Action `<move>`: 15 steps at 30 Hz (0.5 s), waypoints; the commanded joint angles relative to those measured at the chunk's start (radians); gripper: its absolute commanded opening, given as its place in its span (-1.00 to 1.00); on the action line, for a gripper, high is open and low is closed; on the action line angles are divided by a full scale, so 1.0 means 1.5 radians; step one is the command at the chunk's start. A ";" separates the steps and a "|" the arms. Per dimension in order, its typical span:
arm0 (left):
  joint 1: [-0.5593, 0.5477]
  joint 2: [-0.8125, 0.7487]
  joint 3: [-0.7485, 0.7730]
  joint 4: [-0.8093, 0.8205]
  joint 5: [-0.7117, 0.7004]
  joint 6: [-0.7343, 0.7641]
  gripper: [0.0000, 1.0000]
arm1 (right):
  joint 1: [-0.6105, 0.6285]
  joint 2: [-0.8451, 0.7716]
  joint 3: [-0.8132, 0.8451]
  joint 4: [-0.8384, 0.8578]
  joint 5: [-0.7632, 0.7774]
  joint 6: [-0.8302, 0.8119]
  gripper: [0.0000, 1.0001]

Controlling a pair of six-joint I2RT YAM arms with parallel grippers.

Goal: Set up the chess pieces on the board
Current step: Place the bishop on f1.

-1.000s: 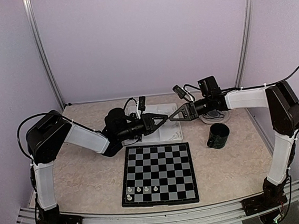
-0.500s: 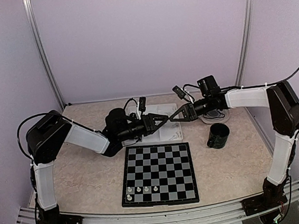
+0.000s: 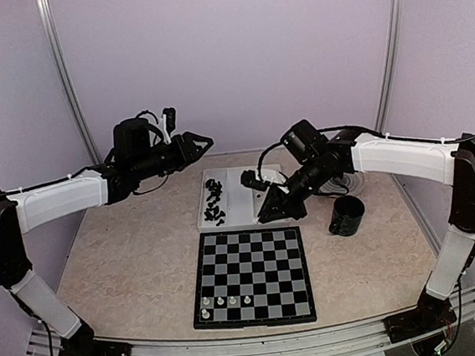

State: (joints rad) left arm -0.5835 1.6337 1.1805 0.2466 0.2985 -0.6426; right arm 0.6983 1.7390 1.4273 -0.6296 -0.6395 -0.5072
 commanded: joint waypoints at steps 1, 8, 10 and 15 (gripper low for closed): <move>0.022 -0.030 0.066 -0.193 -0.046 0.091 0.09 | 0.080 -0.008 0.004 -0.116 0.183 -0.122 -0.95; 0.058 -0.026 0.071 -0.249 -0.086 0.171 0.09 | 0.195 0.024 0.001 -0.190 0.304 -0.166 -0.93; 0.078 -0.033 0.051 -0.243 -0.073 0.163 0.09 | 0.228 0.031 -0.005 -0.197 0.339 -0.165 -0.93; 0.095 -0.048 0.049 -0.243 -0.066 0.165 0.09 | 0.304 0.052 -0.007 -0.222 0.366 -0.152 -0.92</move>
State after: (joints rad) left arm -0.4541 1.5925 1.2568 -0.1043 0.1932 -0.4248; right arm 1.0859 1.7882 1.4231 -0.8894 -0.1619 -0.7246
